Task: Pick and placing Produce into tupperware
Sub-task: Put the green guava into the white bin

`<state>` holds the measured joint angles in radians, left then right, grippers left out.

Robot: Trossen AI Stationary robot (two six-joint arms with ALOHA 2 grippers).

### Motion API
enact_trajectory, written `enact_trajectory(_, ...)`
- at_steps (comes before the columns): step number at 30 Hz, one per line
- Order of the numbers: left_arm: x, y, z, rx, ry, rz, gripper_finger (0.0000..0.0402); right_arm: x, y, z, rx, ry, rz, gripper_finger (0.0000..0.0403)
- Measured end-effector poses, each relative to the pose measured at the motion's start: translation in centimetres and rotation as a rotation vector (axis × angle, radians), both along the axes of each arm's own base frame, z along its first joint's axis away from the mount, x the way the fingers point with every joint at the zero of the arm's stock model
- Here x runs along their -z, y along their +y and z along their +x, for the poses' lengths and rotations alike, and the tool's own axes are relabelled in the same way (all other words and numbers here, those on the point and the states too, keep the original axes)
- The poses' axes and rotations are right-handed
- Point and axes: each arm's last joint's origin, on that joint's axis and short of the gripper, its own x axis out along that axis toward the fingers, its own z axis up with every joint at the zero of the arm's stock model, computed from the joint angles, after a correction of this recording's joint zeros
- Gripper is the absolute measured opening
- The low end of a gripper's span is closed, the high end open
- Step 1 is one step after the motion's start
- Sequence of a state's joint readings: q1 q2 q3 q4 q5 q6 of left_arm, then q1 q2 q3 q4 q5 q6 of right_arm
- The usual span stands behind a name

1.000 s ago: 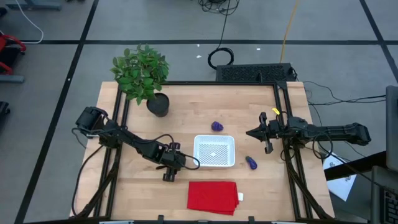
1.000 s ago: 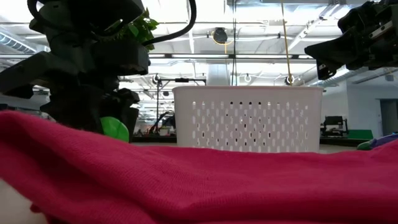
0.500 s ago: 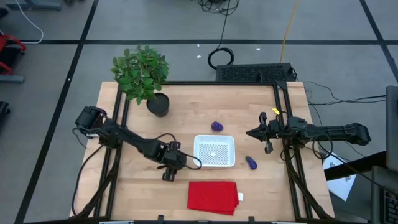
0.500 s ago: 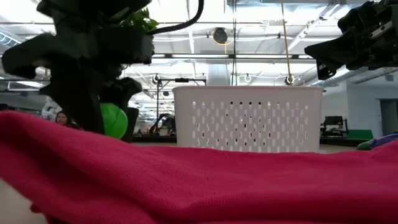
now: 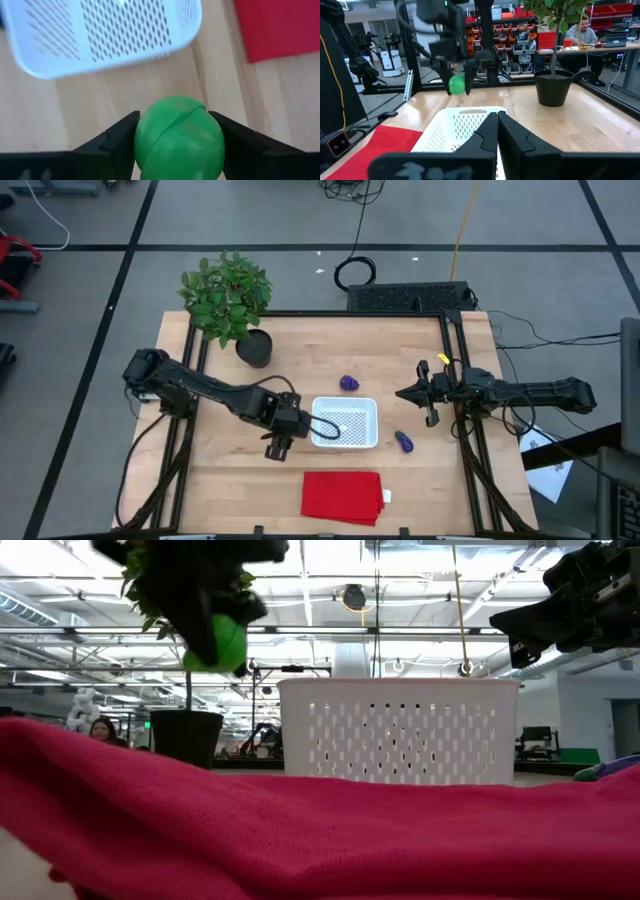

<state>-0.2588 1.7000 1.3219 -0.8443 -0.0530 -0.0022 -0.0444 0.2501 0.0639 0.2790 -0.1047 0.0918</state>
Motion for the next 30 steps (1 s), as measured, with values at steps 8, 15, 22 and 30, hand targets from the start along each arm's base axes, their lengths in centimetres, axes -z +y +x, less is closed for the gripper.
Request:
enact_trajectory(8, -3.7, 1.5, 1.0, 0.017, -0.045, 0.017, 0.0229, 0.0, 0.0, 0.0, 0.000, 0.000, 0.001, 0.0000)
enact_trajectory(15, -4.2, 2.7, 1.4, -0.079, -0.068, -0.011, 0.0230, 0.0, 0.0, 0.0, 0.000, 0.000, 0.001, 0.0000)
enact_trajectory(22, -4.6, 3.6, 2.4, -0.170, -0.162, -0.053, 0.0230, 0.0, 0.0, 0.0, 0.000, 0.000, -0.001, 0.0000)
enact_trajectory(30, -4.7, 4.7, 4.0, -0.155, -0.191, -0.043, 0.0230, 0.0, 0.0, 0.0, 0.000, -0.001, -0.002, 0.0000)
